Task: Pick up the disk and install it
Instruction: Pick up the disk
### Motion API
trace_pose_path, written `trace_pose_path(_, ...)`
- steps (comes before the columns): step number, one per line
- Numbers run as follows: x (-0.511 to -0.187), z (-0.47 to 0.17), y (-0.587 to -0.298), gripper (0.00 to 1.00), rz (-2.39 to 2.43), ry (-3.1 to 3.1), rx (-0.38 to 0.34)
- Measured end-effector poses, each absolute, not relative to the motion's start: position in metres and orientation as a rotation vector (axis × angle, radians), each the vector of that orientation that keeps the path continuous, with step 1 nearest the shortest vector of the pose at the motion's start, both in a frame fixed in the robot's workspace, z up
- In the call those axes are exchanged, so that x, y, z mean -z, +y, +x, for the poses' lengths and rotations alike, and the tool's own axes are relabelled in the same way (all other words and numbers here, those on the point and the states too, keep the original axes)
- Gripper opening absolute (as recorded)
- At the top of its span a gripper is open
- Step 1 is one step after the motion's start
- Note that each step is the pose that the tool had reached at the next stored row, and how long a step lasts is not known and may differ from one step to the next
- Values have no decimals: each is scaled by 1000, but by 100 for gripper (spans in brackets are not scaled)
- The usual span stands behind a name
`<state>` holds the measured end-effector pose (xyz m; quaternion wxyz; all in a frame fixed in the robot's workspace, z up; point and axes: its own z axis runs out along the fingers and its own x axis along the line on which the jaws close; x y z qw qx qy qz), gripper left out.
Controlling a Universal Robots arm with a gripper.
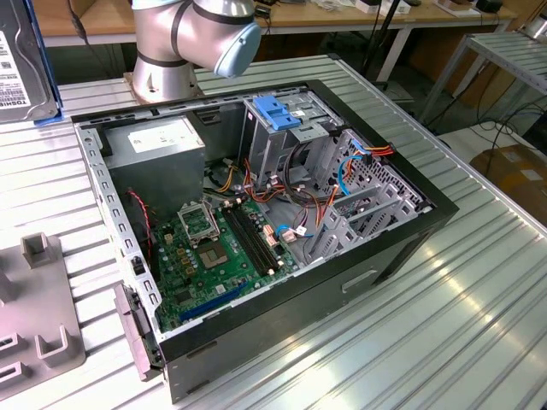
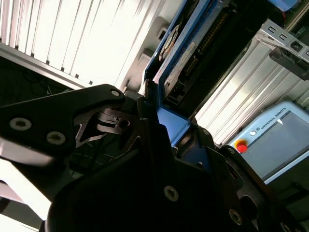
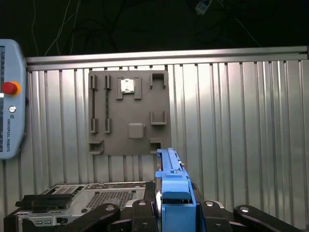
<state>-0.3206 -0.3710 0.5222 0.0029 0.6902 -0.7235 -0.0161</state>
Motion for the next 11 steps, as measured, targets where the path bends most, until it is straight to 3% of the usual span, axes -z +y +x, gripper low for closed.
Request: trace_pose_path(11,-522,-298,-371,37,2164,-2269,50)
